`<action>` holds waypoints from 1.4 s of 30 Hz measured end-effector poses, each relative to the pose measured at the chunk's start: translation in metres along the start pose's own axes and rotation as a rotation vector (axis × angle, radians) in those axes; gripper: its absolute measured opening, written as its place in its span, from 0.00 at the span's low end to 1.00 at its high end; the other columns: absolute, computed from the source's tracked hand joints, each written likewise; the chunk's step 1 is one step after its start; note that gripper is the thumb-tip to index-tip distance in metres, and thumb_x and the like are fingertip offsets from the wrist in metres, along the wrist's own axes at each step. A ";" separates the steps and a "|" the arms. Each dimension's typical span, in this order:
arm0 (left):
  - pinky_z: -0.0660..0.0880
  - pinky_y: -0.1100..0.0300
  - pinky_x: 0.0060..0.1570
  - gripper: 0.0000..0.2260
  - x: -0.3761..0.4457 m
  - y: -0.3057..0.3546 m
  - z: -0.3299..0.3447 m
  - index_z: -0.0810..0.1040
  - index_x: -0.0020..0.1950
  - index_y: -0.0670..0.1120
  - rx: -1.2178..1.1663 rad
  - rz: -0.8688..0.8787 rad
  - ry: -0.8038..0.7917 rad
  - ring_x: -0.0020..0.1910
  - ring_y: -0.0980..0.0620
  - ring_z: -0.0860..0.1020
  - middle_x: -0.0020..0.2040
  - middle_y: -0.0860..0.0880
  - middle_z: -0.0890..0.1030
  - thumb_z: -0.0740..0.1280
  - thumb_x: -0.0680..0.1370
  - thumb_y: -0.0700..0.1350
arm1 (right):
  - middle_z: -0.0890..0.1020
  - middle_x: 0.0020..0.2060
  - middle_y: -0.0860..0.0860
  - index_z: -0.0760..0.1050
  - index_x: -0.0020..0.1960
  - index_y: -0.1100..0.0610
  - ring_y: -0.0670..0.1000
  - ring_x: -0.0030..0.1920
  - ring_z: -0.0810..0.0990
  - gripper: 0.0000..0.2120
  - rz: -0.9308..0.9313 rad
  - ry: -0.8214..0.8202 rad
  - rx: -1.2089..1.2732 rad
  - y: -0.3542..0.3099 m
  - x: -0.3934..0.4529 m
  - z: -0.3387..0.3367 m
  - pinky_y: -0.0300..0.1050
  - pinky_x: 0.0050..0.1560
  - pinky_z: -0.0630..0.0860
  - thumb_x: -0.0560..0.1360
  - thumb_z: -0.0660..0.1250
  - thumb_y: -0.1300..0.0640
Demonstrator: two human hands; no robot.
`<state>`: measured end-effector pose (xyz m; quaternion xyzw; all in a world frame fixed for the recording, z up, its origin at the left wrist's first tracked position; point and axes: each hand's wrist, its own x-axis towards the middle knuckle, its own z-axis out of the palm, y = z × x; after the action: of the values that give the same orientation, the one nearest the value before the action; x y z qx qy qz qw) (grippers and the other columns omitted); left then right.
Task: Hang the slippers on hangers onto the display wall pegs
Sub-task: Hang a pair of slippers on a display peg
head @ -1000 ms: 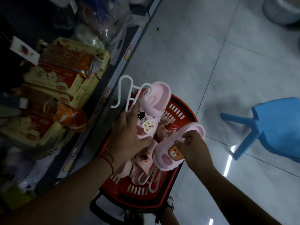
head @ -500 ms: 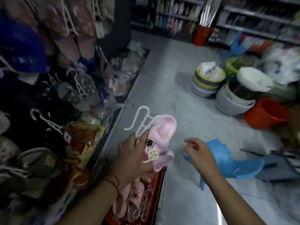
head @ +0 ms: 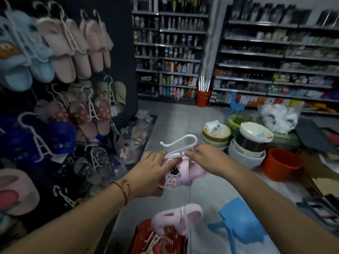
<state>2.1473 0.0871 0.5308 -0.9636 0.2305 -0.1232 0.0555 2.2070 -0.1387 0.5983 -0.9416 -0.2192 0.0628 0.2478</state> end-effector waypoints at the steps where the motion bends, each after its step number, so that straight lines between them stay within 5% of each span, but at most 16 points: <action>1: 0.66 0.50 0.65 0.53 0.002 -0.001 -0.009 0.55 0.80 0.55 0.024 0.019 0.018 0.61 0.44 0.72 0.65 0.46 0.71 0.73 0.58 0.60 | 0.76 0.31 0.43 0.70 0.34 0.49 0.47 0.39 0.77 0.18 -0.021 0.013 0.057 0.002 0.000 -0.007 0.44 0.37 0.68 0.81 0.63 0.43; 4: 0.62 0.42 0.71 0.53 0.008 -0.003 -0.031 0.53 0.81 0.56 0.097 0.047 0.099 0.66 0.41 0.70 0.65 0.45 0.71 0.71 0.59 0.63 | 0.78 0.28 0.39 0.74 0.33 0.49 0.38 0.32 0.75 0.17 -0.081 0.061 0.165 0.006 -0.002 -0.029 0.43 0.37 0.69 0.79 0.67 0.47; 7: 0.57 0.31 0.73 0.53 0.019 0.001 -0.050 0.49 0.83 0.56 0.103 0.003 0.168 0.74 0.37 0.64 0.69 0.46 0.71 0.66 0.61 0.66 | 0.85 0.38 0.43 0.83 0.45 0.50 0.40 0.41 0.82 0.10 -0.102 0.091 0.232 0.011 -0.005 -0.057 0.47 0.48 0.79 0.79 0.68 0.46; 14: 0.56 0.31 0.72 0.55 0.051 0.022 -0.091 0.49 0.83 0.55 0.154 -0.015 0.325 0.73 0.39 0.63 0.68 0.49 0.71 0.70 0.62 0.69 | 0.87 0.44 0.49 0.85 0.51 0.53 0.49 0.47 0.85 0.11 -0.140 0.086 0.275 0.022 -0.018 -0.126 0.51 0.54 0.80 0.79 0.68 0.47; 18: 0.58 0.31 0.72 0.55 0.063 0.035 -0.109 0.49 0.83 0.55 0.149 -0.020 0.398 0.74 0.40 0.63 0.69 0.49 0.71 0.72 0.62 0.68 | 0.86 0.47 0.50 0.82 0.54 0.54 0.49 0.48 0.85 0.09 -0.072 0.012 0.692 0.025 -0.025 -0.139 0.45 0.49 0.82 0.81 0.67 0.51; 23: 0.56 0.30 0.73 0.48 0.079 0.042 -0.121 0.55 0.82 0.56 0.163 -0.039 0.480 0.79 0.36 0.57 0.77 0.44 0.66 0.74 0.66 0.60 | 0.85 0.49 0.58 0.79 0.58 0.61 0.59 0.47 0.85 0.14 0.093 0.029 1.237 0.028 -0.022 -0.134 0.55 0.51 0.83 0.81 0.65 0.51; 29: 0.56 0.34 0.75 0.50 0.085 0.054 -0.109 0.47 0.82 0.59 -0.034 -0.199 0.669 0.82 0.41 0.48 0.82 0.45 0.52 0.77 0.71 0.49 | 0.84 0.38 0.56 0.79 0.47 0.61 0.55 0.39 0.83 0.14 0.320 -0.033 1.665 0.016 -0.017 -0.118 0.48 0.32 0.83 0.81 0.65 0.49; 33: 0.60 0.42 0.75 0.48 0.082 0.074 -0.087 0.44 0.79 0.69 -0.492 -0.477 0.692 0.80 0.47 0.53 0.81 0.55 0.49 0.76 0.72 0.54 | 0.84 0.36 0.57 0.78 0.44 0.61 0.55 0.36 0.83 0.16 0.387 -0.017 1.906 0.008 -0.017 -0.106 0.46 0.26 0.80 0.81 0.65 0.49; 36: 0.69 0.51 0.70 0.47 0.085 0.090 -0.083 0.44 0.76 0.72 -1.127 -0.599 0.730 0.74 0.53 0.68 0.78 0.54 0.63 0.74 0.69 0.67 | 0.82 0.42 0.58 0.77 0.45 0.62 0.56 0.39 0.81 0.16 0.395 0.007 1.952 0.001 -0.020 -0.093 0.44 0.24 0.78 0.82 0.64 0.50; 39: 0.74 0.64 0.51 0.42 0.097 0.092 -0.089 0.51 0.81 0.60 -1.429 -0.759 0.791 0.62 0.55 0.77 0.70 0.55 0.72 0.75 0.76 0.52 | 0.81 0.43 0.59 0.76 0.44 0.62 0.56 0.41 0.80 0.16 0.425 -0.032 1.973 -0.008 -0.025 -0.081 0.44 0.22 0.78 0.82 0.63 0.50; 42: 0.83 0.50 0.50 0.29 0.105 0.082 -0.090 0.68 0.71 0.58 -1.714 -0.823 0.844 0.57 0.47 0.83 0.64 0.49 0.80 0.76 0.75 0.44 | 0.83 0.39 0.58 0.77 0.45 0.61 0.55 0.40 0.81 0.16 0.419 -0.040 1.943 -0.010 -0.028 -0.073 0.45 0.30 0.81 0.82 0.64 0.49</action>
<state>2.1785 -0.0384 0.6263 -0.5628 -0.1051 -0.2546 -0.7794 2.1943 -0.1757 0.6675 -0.3483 0.0942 0.2736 0.8916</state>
